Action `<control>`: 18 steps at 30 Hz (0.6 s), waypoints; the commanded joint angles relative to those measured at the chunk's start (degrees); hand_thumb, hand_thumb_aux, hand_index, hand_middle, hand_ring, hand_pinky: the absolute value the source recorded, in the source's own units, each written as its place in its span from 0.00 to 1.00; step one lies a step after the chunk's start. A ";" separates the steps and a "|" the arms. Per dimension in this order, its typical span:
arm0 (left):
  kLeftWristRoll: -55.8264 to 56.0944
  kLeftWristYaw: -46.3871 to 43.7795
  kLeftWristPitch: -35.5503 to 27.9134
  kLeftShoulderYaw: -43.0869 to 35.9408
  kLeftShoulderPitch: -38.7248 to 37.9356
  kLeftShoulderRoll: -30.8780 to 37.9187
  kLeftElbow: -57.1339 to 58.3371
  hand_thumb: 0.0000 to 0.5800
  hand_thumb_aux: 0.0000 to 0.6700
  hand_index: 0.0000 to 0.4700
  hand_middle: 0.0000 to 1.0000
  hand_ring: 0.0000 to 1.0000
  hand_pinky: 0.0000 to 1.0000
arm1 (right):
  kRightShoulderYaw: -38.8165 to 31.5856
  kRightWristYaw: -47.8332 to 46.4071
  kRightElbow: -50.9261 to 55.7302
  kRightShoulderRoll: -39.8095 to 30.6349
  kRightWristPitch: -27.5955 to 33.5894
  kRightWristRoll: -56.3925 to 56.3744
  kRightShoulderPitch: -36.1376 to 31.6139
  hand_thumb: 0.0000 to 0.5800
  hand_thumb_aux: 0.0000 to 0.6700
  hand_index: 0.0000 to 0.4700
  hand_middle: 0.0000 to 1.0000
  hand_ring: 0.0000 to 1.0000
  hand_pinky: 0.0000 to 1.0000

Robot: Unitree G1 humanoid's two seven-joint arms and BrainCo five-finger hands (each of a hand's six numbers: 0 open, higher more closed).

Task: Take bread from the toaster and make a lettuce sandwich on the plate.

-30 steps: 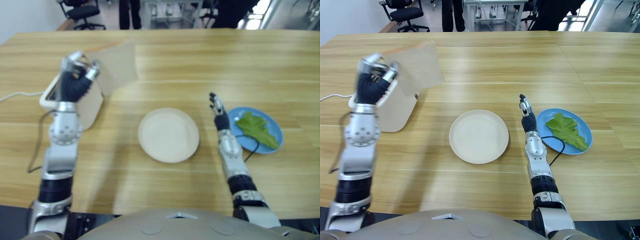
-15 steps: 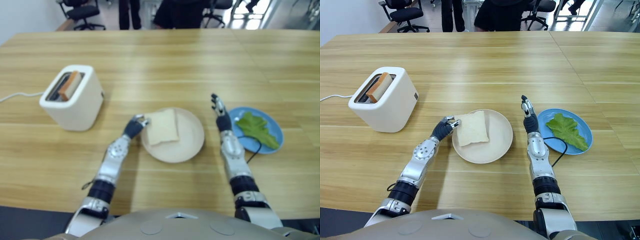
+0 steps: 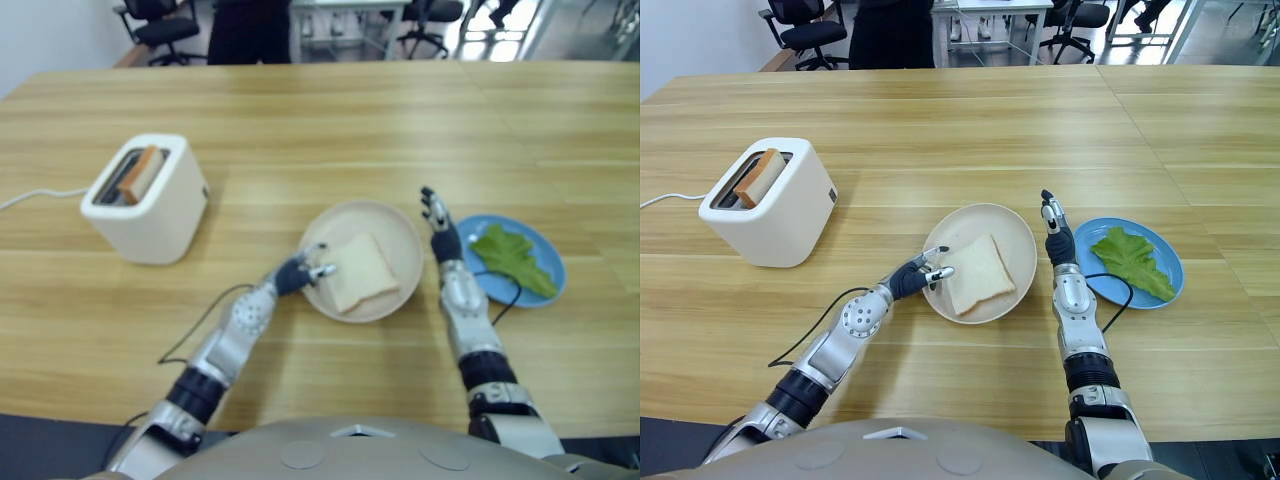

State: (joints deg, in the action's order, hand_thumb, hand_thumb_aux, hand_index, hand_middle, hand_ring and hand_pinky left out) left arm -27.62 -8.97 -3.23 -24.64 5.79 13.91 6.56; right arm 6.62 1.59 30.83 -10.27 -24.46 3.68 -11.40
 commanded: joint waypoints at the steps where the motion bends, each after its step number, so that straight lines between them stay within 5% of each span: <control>1: -4.29 1.67 -3.15 1.09 0.18 1.66 -3.09 0.00 0.00 0.00 0.00 0.00 0.00 | -0.18 -0.07 0.67 0.27 0.72 -0.37 -0.19 0.00 0.00 0.00 0.00 0.00 0.00; 11: -14.45 6.01 -8.00 8.78 -1.66 7.44 -21.78 0.00 0.00 0.00 0.00 0.00 0.00 | -0.34 -0.11 0.28 0.29 0.91 -0.23 0.10 0.00 0.00 0.00 0.00 0.00 0.00; 18: 1.06 7.33 -0.51 17.10 -4.03 2.13 -30.48 0.00 0.00 0.00 0.00 0.00 0.00 | -1.01 1.31 -1.21 -0.63 0.24 2.25 0.26 0.00 0.00 0.00 0.00 0.00 0.00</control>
State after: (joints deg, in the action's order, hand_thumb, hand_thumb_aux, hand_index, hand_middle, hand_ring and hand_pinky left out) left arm -31.93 -1.33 -5.01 -9.83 2.82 17.02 -24.13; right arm 6.31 1.99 30.64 -10.23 -24.34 4.29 -11.46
